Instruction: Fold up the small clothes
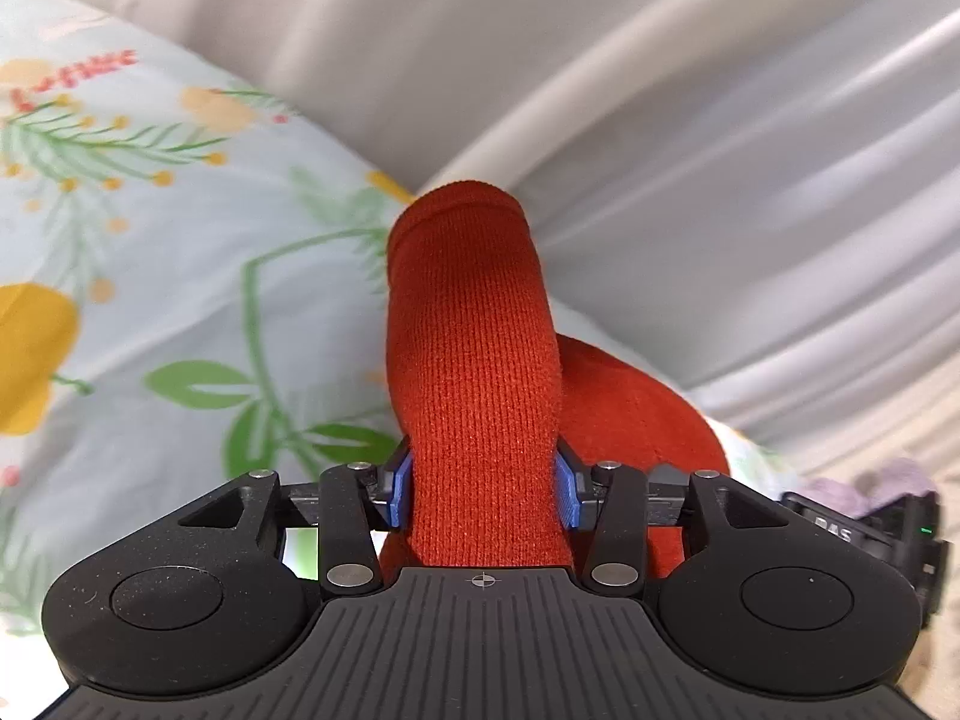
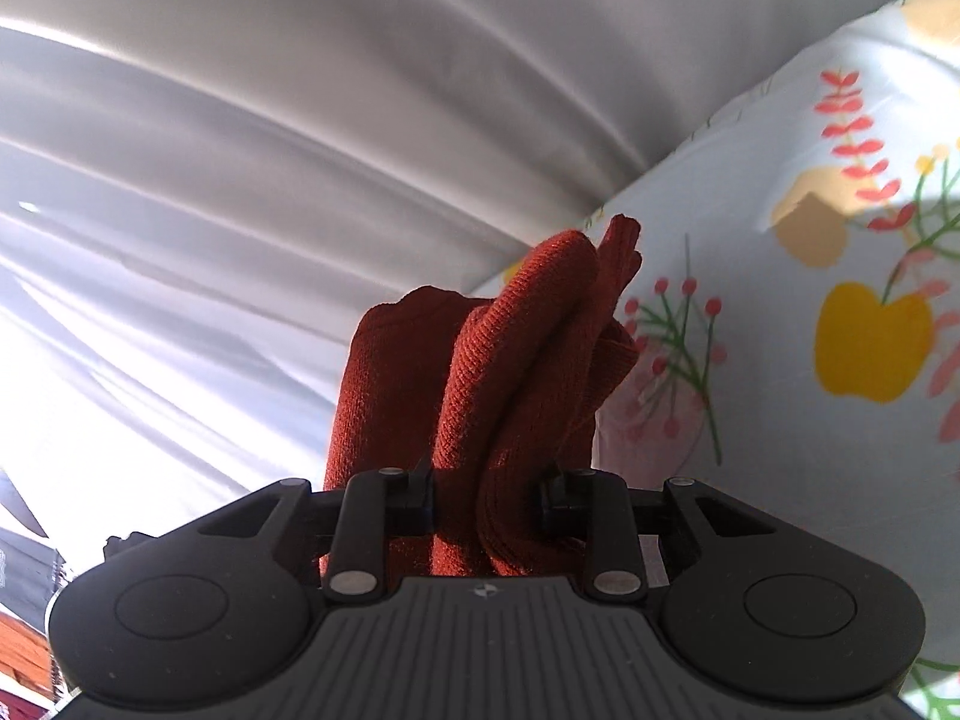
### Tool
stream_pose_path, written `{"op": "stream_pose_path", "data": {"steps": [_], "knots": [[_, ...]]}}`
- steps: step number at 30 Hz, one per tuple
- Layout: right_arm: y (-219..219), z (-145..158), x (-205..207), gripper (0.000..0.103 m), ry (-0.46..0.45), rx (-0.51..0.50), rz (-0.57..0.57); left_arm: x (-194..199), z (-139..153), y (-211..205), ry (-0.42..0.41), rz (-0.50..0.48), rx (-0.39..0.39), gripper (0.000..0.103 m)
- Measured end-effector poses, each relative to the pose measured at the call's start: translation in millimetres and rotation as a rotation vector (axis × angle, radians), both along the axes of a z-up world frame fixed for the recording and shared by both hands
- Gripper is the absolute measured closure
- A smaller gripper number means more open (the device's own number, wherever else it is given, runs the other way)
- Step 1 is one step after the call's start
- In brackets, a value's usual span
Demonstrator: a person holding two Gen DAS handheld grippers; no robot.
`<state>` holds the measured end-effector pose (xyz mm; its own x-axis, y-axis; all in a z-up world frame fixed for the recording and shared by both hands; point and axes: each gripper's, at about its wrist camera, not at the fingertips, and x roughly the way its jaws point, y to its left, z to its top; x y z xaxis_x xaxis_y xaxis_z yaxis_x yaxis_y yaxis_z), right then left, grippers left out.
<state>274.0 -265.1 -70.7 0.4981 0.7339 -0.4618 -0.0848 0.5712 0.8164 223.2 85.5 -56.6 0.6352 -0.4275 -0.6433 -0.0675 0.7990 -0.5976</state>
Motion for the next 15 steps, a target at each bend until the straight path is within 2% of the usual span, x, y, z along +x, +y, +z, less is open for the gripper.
{"op": "stream_pose_path", "data": {"steps": [3,5,7,8,9,11,15], "knots": [[14,-12,1,0.07,-0.025,-0.119,-0.028,-6,-15,7,0.064,0.083,0.086,0.05],[17,-11,-5,0.062,-0.057,-0.28,-0.089,-12,-13,16,0.05,0.118,0.122,0.048],[9,-1,-15,0.062,-0.146,-0.439,-0.183,-12,-6,18,0.006,0.168,0.182,0.05],[6,6,-18,0.062,-0.186,-0.475,-0.229,-9,-3,16,-0.017,0.191,0.217,0.05],[2,12,-17,0.062,-0.209,-0.473,-0.248,-5,1,12,-0.034,0.207,0.244,0.05],[11,19,-8,0.063,-0.211,-0.443,-0.201,8,3,-1,-0.057,0.214,0.287,0.045],[79,3,11,0.065,-0.234,-0.51,-0.036,46,-17,-24,-0.029,0.24,0.436,0.039]]}}
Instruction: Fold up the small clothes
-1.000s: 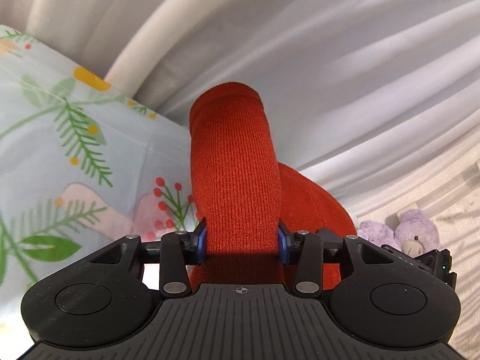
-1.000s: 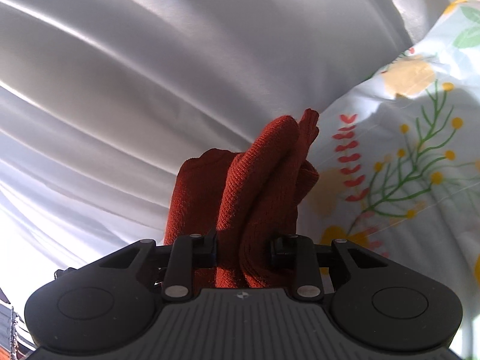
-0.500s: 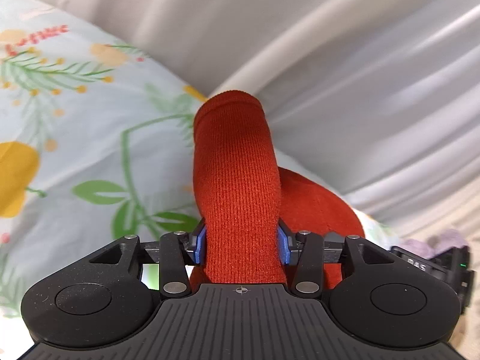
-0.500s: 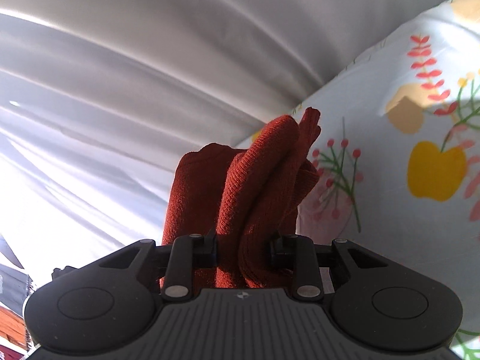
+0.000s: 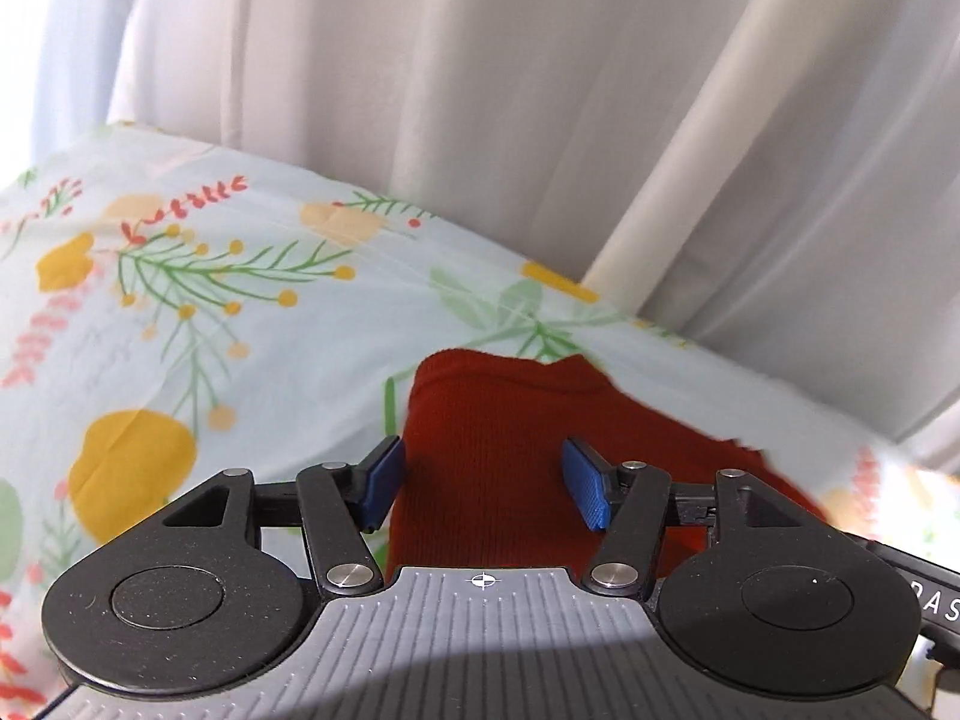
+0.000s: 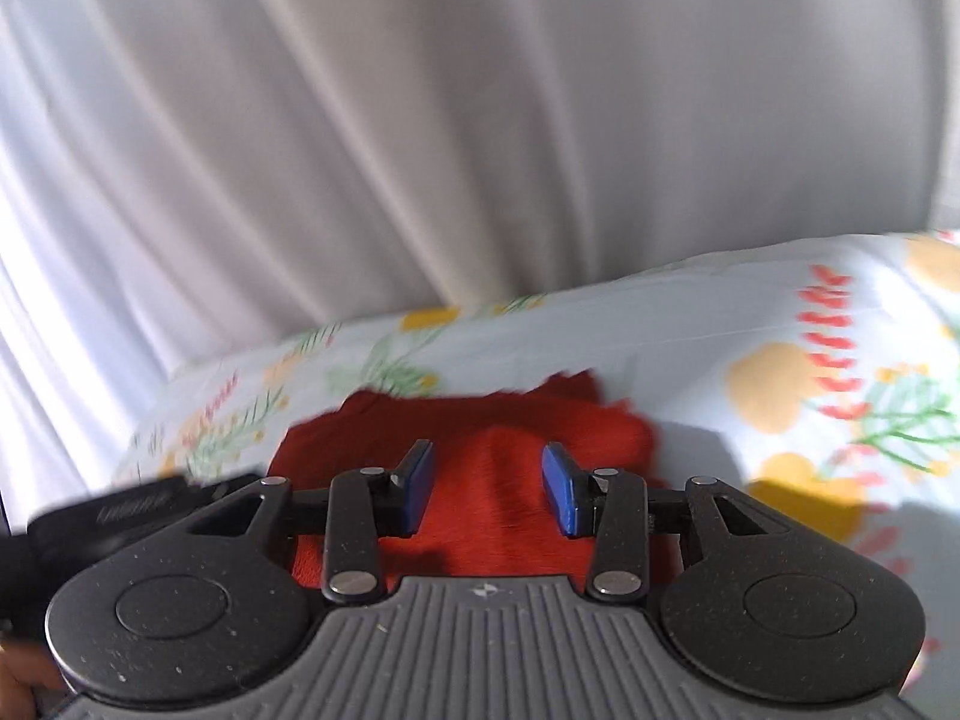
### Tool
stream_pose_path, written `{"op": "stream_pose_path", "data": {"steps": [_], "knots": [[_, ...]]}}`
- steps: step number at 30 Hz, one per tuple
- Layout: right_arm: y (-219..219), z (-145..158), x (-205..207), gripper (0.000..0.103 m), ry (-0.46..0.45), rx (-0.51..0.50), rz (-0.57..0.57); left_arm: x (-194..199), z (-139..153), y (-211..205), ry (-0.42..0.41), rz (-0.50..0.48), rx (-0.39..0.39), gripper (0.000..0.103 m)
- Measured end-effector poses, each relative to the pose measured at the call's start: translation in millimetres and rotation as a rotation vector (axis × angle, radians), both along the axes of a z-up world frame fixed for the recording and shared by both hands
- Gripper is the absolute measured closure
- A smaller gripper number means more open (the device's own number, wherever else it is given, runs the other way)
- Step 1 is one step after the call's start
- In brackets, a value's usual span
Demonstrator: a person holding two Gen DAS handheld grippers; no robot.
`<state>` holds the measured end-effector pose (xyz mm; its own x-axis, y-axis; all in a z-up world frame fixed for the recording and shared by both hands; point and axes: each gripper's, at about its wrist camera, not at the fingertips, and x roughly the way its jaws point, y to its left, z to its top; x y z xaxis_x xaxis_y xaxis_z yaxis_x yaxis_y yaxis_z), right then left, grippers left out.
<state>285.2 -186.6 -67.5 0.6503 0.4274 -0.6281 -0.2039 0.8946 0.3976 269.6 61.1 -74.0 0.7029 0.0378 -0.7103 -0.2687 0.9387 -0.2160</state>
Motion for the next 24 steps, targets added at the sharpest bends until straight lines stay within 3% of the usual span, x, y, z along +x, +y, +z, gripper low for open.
{"op": "stream_pose_path", "data": {"steps": [4,7,12,15,21,24], "knots": [[32,-23,18,0.066,0.055,-0.056,-0.012,18,-14,-1,0.014,0.034,0.026,0.029],[31,-30,29,0.067,0.061,-0.085,-0.043,34,-20,-8,0.025,0.033,0.098,0.02],[32,-34,33,0.071,-0.01,-0.147,-0.061,41,-29,0,0.04,0.089,0.044,0.01],[38,-42,29,0.07,-0.09,-0.187,-0.052,42,-33,4,0.037,0.115,0.008,0.009],[44,-42,28,0.069,-0.119,-0.207,-0.06,34,-30,4,0.042,0.121,0.014,0.008],[49,-40,23,0.066,-0.127,-0.223,-0.05,12,-21,2,0.039,0.082,0.037,0.01]]}}
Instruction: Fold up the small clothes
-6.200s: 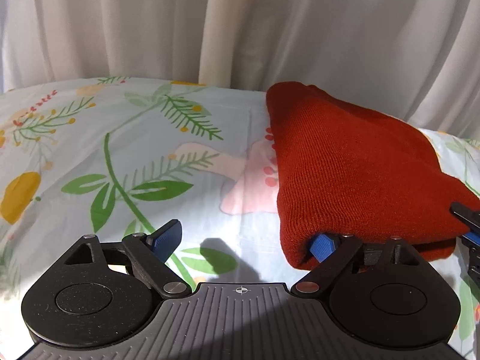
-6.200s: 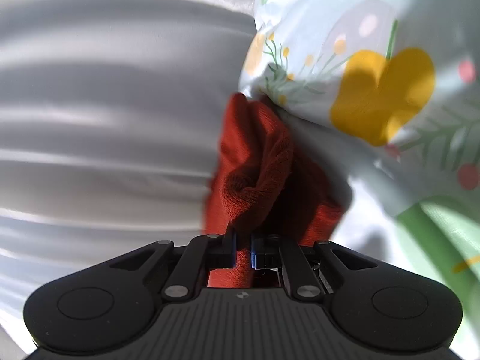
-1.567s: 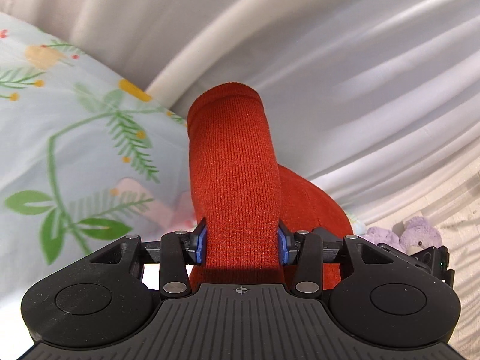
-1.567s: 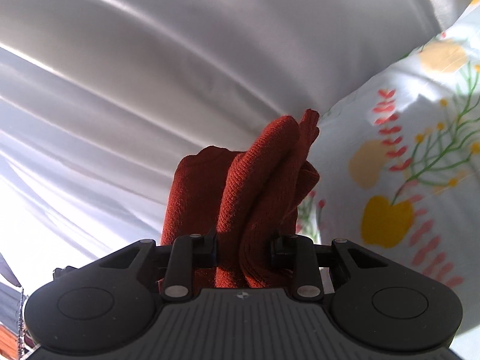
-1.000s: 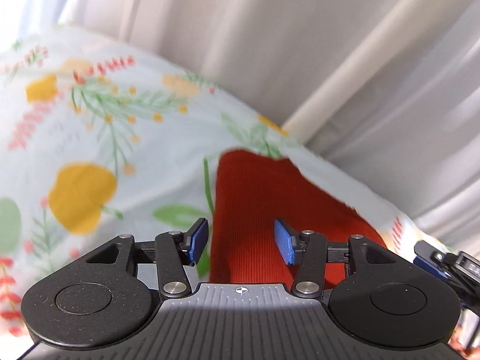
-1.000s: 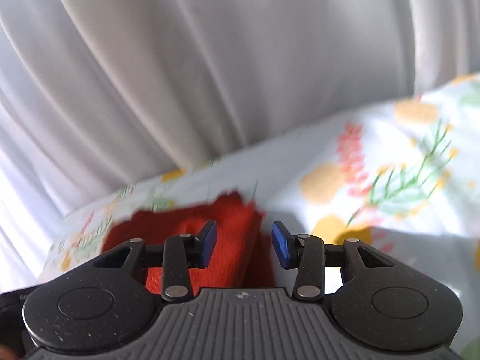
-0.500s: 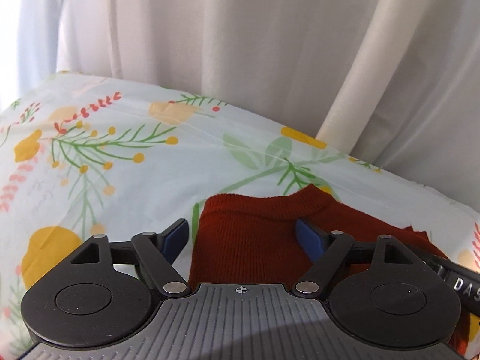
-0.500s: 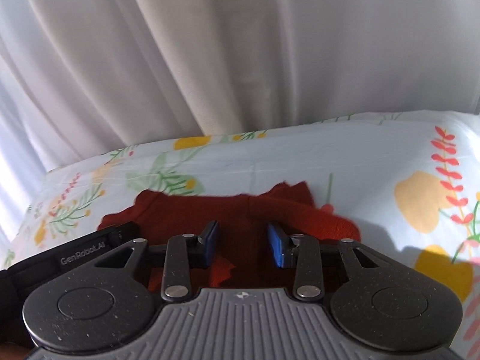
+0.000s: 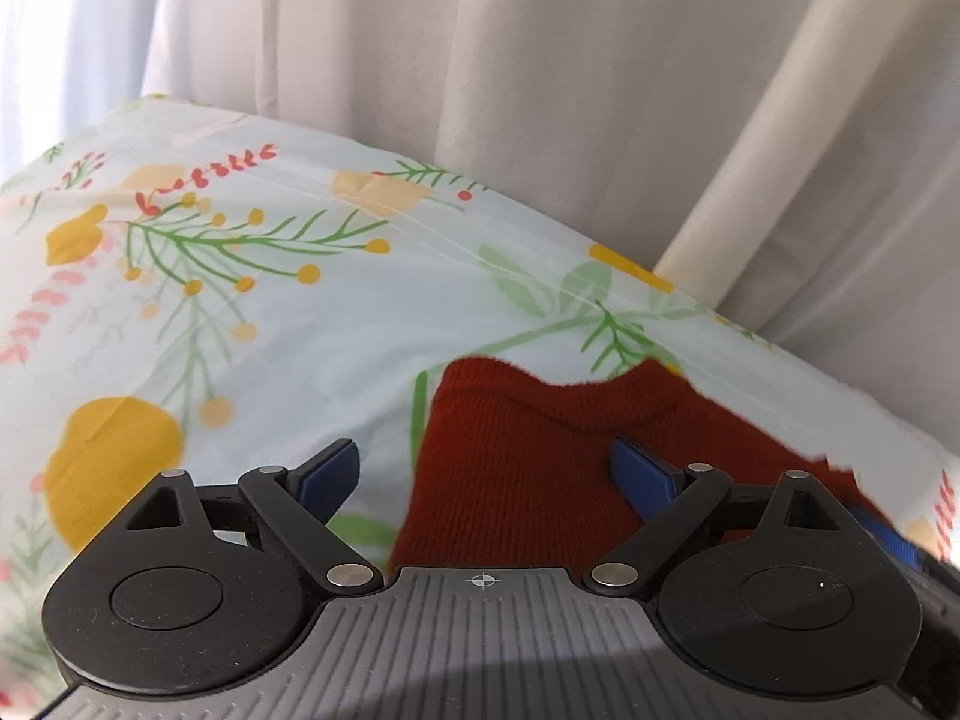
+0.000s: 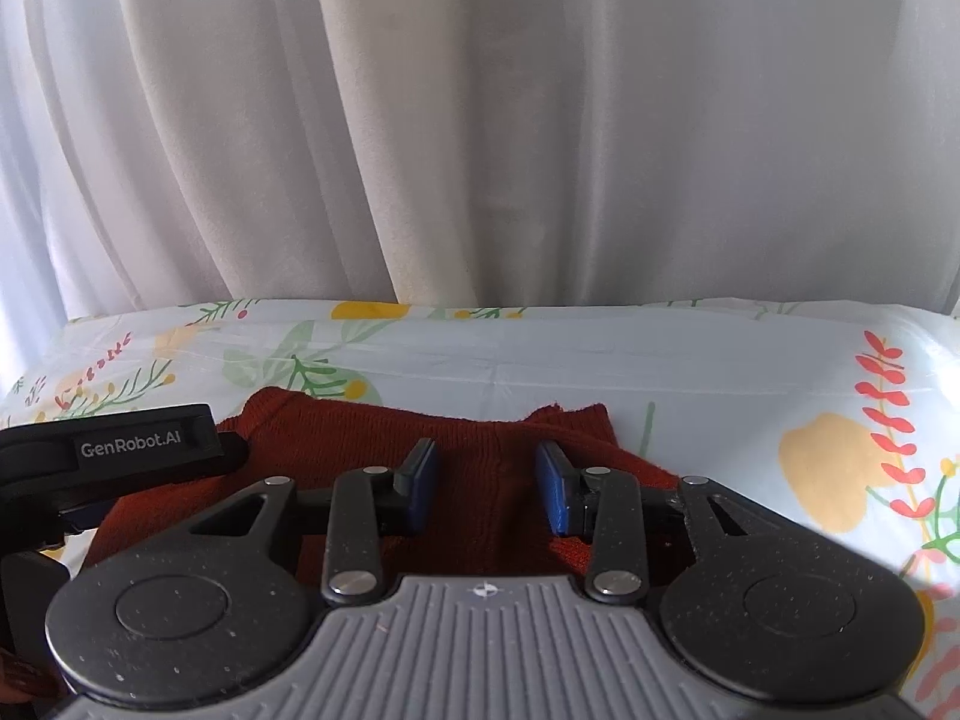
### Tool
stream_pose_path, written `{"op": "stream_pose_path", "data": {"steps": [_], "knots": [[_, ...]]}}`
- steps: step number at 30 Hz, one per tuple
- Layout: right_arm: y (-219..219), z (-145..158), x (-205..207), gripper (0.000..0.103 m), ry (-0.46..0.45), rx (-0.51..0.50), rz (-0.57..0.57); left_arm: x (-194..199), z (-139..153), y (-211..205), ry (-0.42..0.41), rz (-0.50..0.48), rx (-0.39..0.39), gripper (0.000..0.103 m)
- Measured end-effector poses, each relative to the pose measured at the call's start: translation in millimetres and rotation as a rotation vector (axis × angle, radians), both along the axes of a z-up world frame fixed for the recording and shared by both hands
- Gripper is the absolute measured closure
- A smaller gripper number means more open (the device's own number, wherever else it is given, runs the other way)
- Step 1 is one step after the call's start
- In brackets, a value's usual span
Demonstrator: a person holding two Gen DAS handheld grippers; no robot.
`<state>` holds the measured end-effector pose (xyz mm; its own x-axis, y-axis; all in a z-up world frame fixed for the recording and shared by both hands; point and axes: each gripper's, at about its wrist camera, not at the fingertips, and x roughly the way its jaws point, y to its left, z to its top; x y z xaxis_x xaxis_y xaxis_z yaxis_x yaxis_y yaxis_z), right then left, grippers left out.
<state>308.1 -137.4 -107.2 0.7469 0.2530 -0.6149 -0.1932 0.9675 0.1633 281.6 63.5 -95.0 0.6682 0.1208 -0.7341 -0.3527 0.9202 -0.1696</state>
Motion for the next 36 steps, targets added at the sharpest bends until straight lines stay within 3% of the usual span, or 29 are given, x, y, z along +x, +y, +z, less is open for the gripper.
{"op": "stream_pose_path", "data": {"steps": [4,10,12,13,15,18,21,23,26,31,36], "knots": [[-1,12,-28,0.063,0.013,-0.017,0.026,-61,21,-1,-0.068,-0.093,-0.016,0.01],[-36,17,-125,0.058,0.01,0.033,0.078,-153,15,-9,-0.05,-0.151,-0.016,0.007],[-49,14,-152,0.057,0.004,0.031,0.059,-173,11,-14,-0.038,-0.182,0.015,0.006],[-54,12,-160,0.051,0.025,0.023,0.052,-180,9,-16,-0.016,-0.199,0.038,0.006],[-66,8,-171,0.05,0.091,0.079,0.028,-191,8,-21,0.035,-0.236,0.066,0.006],[-67,15,-189,0.049,0.125,0.015,0.027,-203,9,-29,0.101,-0.262,0.099,0.006],[-62,18,-200,0.036,0.259,0.01,0.039,-212,11,-35,0.141,-0.272,0.112,0.006],[-57,18,-209,0.022,0.302,-0.002,0.047,-214,13,-37,0.169,-0.261,0.125,0.006],[-46,18,-219,0.01,0.328,-0.06,0.044,-214,20,-35,0.201,-0.24,0.141,0.006],[-35,32,-222,0.004,0.351,-0.103,0.021,-216,31,-31,0.195,-0.226,0.114,0.004],[-26,42,-219,0.004,0.353,-0.18,0.004,-217,36,-31,0.213,-0.215,0.122,0.001]]}}
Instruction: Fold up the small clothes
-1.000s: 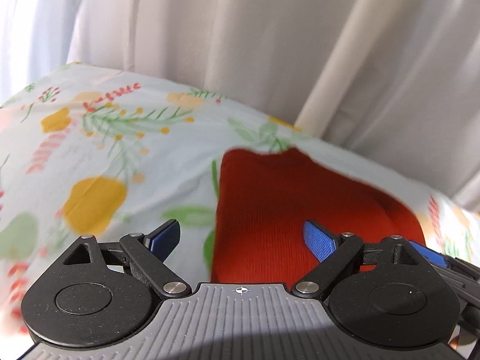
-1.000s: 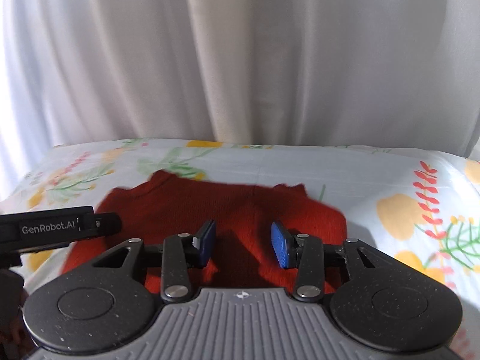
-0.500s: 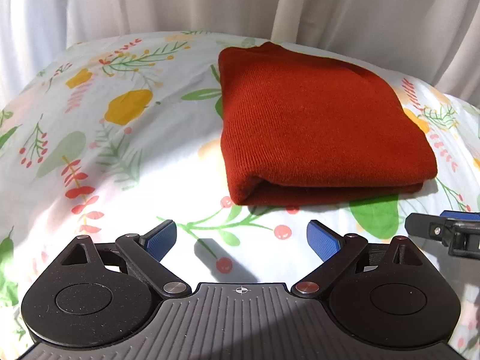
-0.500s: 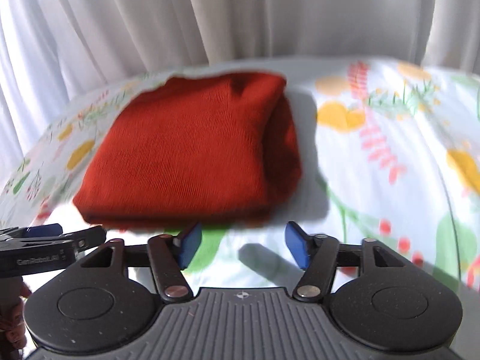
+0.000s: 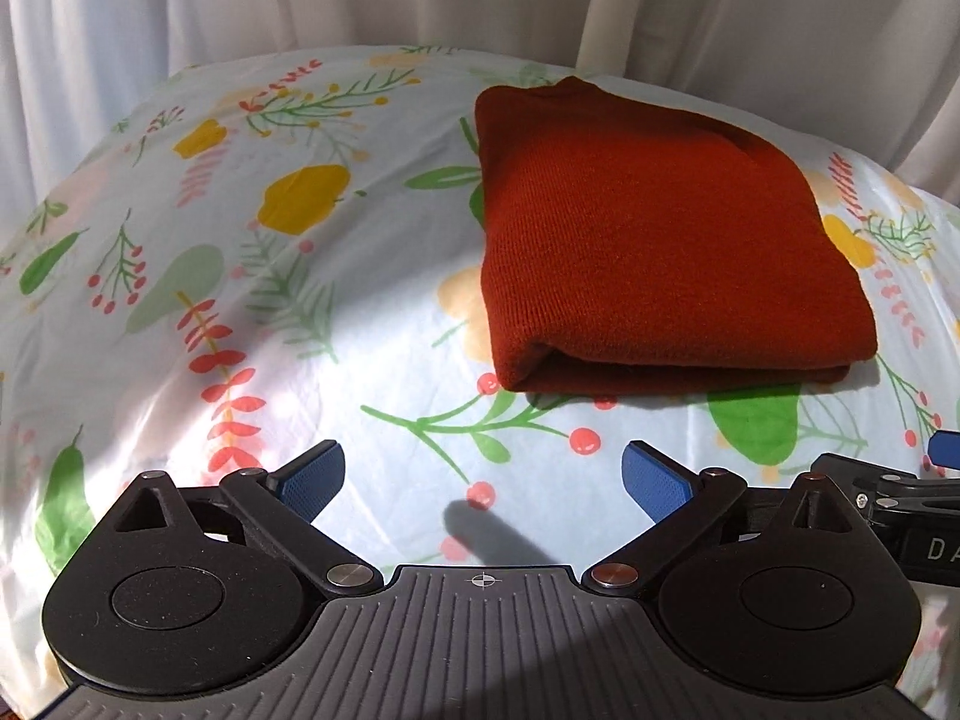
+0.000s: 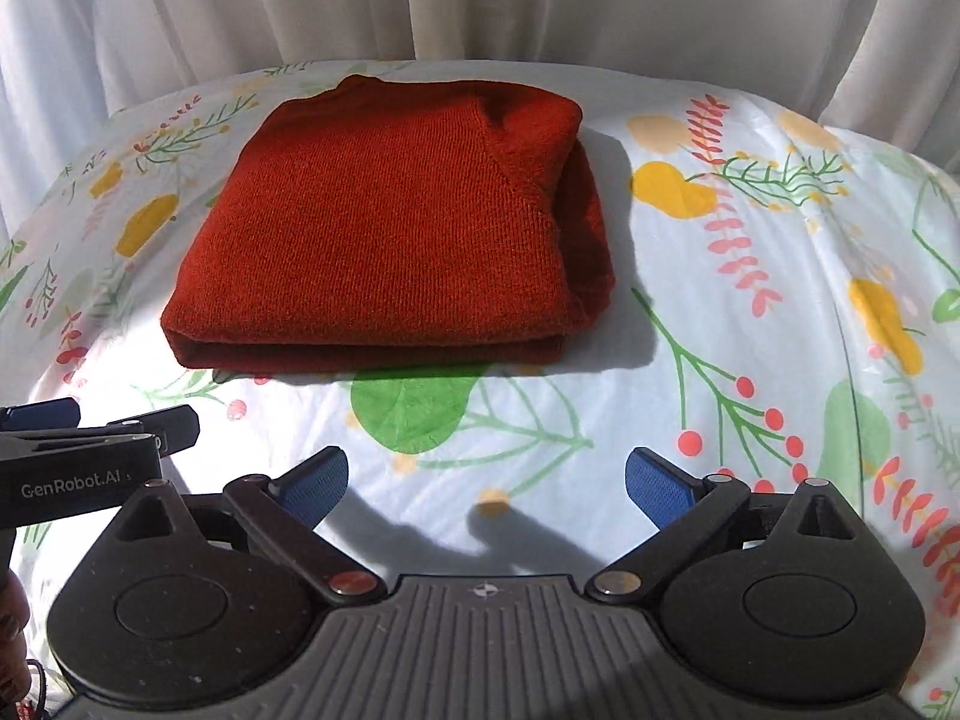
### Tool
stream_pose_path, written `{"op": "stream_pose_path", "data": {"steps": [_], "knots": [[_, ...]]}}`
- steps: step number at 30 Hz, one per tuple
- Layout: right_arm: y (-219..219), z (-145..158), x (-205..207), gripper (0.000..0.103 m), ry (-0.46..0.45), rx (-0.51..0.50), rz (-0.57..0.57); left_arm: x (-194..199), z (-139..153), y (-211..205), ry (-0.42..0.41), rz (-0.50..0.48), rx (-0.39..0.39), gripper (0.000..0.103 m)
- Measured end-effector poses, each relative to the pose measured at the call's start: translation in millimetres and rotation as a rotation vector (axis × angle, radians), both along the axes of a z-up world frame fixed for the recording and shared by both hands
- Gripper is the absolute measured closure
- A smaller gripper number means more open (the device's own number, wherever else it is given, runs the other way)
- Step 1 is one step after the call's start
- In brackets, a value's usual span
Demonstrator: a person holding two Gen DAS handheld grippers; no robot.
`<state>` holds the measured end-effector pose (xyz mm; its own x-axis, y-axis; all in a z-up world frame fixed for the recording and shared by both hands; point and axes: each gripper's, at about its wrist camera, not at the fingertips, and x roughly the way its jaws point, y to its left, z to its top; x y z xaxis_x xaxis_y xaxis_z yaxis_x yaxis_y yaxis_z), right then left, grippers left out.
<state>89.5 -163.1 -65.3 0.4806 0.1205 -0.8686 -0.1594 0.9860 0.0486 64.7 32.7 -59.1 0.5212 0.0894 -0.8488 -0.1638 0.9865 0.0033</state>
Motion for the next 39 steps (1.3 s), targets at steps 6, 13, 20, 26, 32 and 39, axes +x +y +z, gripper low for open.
{"op": "stream_pose_path", "data": {"steps": [6,13,20,26,32,39], "knots": [[4,15,-4,0.004,-0.041,0.003,0.005,0,4,0,-0.001,0.001,0.007,0.001],[6,20,-3,0.004,-0.044,0.008,-0.023,-1,7,-2,-0.002,-0.012,0.013,0.0],[6,16,0,0.004,-0.019,-0.016,-0.055,0,5,-1,0.016,-0.006,0.008,0.0],[2,13,0,0.004,0.001,-0.017,-0.074,1,5,-4,0.025,-0.012,0.019,0.0],[-2,14,-1,0.004,0.002,-0.018,-0.087,3,7,-9,0.025,-0.028,0.02,0.0],[-5,14,-1,0.004,0.002,-0.016,-0.093,4,8,-12,0.031,-0.034,0.025,0.0]]}}
